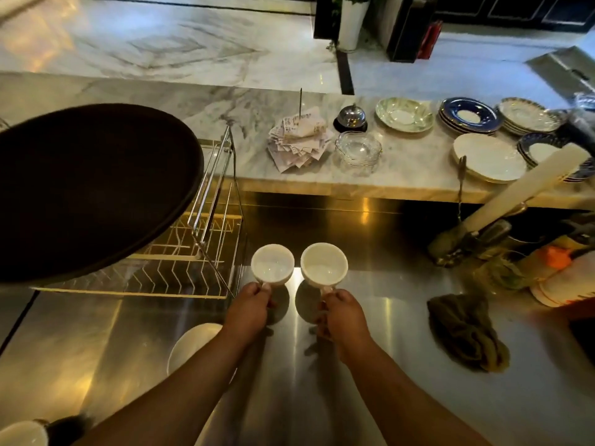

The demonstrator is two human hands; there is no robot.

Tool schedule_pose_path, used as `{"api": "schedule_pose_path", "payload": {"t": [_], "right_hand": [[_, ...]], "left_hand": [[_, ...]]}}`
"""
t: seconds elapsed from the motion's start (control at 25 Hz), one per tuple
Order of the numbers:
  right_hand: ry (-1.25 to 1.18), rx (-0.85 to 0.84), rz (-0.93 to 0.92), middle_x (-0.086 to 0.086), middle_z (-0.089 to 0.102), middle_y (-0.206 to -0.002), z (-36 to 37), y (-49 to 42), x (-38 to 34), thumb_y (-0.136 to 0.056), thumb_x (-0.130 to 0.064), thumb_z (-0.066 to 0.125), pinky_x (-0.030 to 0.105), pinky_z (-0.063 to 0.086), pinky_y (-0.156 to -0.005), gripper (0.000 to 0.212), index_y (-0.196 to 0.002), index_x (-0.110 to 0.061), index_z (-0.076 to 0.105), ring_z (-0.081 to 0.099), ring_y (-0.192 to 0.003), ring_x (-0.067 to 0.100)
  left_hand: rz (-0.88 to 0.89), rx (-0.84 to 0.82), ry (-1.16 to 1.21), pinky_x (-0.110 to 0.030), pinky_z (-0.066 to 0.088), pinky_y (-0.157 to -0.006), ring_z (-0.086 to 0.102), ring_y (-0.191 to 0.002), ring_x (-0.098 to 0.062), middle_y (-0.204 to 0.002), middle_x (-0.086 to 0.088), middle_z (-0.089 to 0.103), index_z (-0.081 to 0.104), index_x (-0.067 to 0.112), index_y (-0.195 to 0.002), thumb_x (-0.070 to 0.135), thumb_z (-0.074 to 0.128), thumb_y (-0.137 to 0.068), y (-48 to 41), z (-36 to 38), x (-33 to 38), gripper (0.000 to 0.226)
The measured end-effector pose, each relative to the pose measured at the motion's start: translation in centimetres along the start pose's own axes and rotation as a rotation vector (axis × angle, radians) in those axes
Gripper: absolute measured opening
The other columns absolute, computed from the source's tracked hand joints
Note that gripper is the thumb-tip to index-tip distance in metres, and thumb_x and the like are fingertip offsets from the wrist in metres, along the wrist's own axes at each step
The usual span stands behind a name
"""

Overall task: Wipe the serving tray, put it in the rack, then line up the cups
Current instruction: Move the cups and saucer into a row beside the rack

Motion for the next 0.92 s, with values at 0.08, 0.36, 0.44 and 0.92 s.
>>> {"api": "schedule_pose_path", "payload": {"t": [0.08,0.36,0.44,0.92], "right_hand": [[-0.019,-0.008,0.016,0.006,0.073,-0.094,0.5,-1.4,-0.7,-0.106,-0.034,0.046,0.028,0.057,-0.046,0.021,-0.116,-0.027,0.063,0.071,-0.074,0.027],[-0.128,-0.029,0.037,0.014,0.073,-0.076,2.1,-6.3,-2.8,-0.104,-0.034,0.051,0.034,0.058,-0.053,0.023,-0.098,-0.018,0.067,0.066,-0.06,0.025],[-0.133,-0.034,0.021,0.015,0.071,-0.081,2.6,-7.4,-3.1,-0.103,-0.035,0.053,0.032,0.054,-0.051,0.023,-0.097,-0.017,0.066,0.067,-0.059,0.023],[-0.164,-0.065,-0.001,0.02,0.066,-0.086,4.3,-10.8,-3.3,-0.104,-0.03,0.053,0.055,0.06,-0.065,0.021,-0.096,-0.013,0.062,0.065,-0.064,0.032]], "left_hand": [[0.012,0.024,-0.005,-0.047,0.065,-0.071,0.067,-0.097,-0.028,-0.105,-0.006,0.068,0.062,0.026,-0.107,0.04,0.043,-0.105,-1.2,0.5,0.5,0.024],[0.045,0.106,0.048,-0.046,0.056,-0.086,0.066,-0.098,-0.023,-0.104,-0.002,0.069,0.062,0.033,-0.1,0.042,0.044,-0.104,-5.6,2.0,2.0,0.021],[0.048,0.159,0.049,-0.053,0.054,-0.095,0.065,-0.099,-0.027,-0.102,-0.005,0.068,0.064,0.027,-0.101,0.041,0.044,-0.104,-6.9,2.3,2.3,0.024],[0.073,0.223,0.107,-0.037,0.049,-0.074,0.066,-0.091,-0.02,-0.094,-0.001,0.069,0.066,0.027,-0.101,0.046,0.046,-0.103,-11.0,3.3,1.6,0.027]]}}
Point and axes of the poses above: each hand's wrist, its own y-axis away from the middle knuckle, its own z-axis out of the palm, x = y × z, the point moved 2 cm from there along -y, towards the middle knuckle
